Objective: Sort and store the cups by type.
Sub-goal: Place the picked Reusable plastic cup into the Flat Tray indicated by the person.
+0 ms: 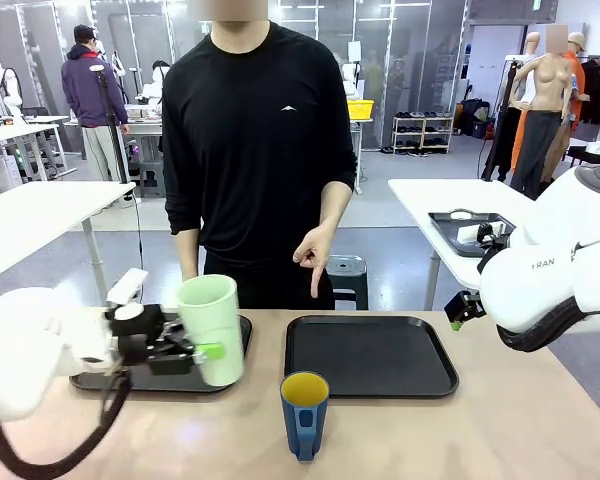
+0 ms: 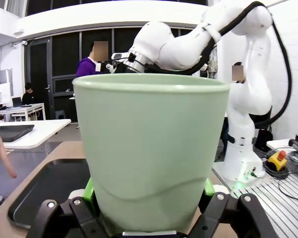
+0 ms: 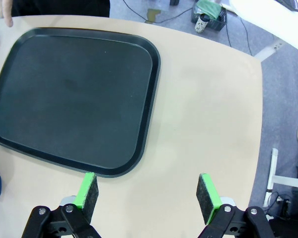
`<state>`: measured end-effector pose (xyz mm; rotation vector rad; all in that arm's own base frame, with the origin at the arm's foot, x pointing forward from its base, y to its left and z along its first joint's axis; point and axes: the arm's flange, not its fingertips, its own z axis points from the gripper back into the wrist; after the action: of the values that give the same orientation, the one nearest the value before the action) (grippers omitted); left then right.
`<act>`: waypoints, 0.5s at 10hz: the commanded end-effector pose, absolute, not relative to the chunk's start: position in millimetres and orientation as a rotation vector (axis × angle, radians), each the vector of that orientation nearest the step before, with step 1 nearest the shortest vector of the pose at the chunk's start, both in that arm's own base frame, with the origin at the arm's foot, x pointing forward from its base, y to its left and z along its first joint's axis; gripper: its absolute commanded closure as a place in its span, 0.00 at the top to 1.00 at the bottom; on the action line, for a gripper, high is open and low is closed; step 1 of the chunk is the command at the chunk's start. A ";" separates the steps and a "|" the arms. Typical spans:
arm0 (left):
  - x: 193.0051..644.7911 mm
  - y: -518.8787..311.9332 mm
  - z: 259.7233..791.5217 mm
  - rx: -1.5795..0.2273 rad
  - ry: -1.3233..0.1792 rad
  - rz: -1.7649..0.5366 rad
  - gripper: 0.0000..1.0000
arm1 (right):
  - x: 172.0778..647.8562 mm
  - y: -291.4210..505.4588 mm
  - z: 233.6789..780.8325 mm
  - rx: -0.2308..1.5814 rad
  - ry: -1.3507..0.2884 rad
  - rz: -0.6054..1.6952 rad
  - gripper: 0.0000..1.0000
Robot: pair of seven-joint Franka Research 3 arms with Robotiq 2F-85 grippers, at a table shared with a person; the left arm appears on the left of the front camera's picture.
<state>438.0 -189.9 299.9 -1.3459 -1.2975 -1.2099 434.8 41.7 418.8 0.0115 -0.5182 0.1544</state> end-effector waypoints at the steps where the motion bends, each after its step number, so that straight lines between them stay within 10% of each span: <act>1: 457.6 -220.8 299.1 -1.304 -1.286 -1.190 0.85 | 434.6 41.1 418.1 0.013 -0.520 0.153 1.00; 5: 466.7 -248.4 293.0 -1.251 -1.273 -1.197 0.85 | 434.6 41.1 418.1 0.013 -0.520 0.153 1.00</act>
<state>463.5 -244.9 288.5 -1.2640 -1.2872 -1.1896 434.8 41.7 418.8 0.0115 -0.5182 0.1545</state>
